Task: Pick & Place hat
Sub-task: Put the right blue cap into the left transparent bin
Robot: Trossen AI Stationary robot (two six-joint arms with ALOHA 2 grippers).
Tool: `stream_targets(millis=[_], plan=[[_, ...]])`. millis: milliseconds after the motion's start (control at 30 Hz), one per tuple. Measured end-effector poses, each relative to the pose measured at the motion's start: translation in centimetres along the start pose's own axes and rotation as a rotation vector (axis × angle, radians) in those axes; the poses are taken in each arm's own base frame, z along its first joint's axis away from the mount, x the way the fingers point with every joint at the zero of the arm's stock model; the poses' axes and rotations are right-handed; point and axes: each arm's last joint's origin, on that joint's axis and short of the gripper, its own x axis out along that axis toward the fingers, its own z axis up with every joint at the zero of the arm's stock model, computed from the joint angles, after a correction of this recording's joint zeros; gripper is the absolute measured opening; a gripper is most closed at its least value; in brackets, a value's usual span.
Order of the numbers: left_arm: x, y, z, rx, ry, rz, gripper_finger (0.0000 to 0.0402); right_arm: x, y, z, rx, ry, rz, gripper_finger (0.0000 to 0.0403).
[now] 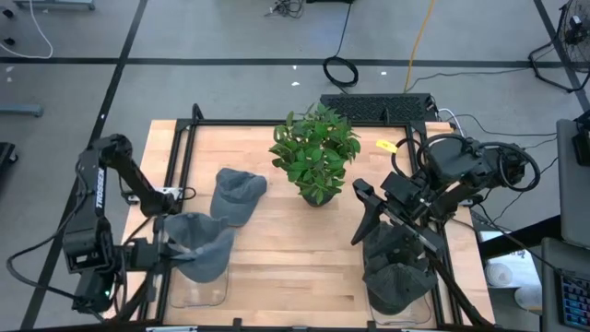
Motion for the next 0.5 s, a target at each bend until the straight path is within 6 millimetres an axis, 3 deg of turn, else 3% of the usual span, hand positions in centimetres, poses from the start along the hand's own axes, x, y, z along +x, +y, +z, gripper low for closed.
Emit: stream_targets(millis=[500], plan=[[-0.4,2.0,-7.3,-0.042,0.011,-0.018,0.0002,0.0,-0.1,0.3,0.027,-0.050,-0.062,0.0144]])
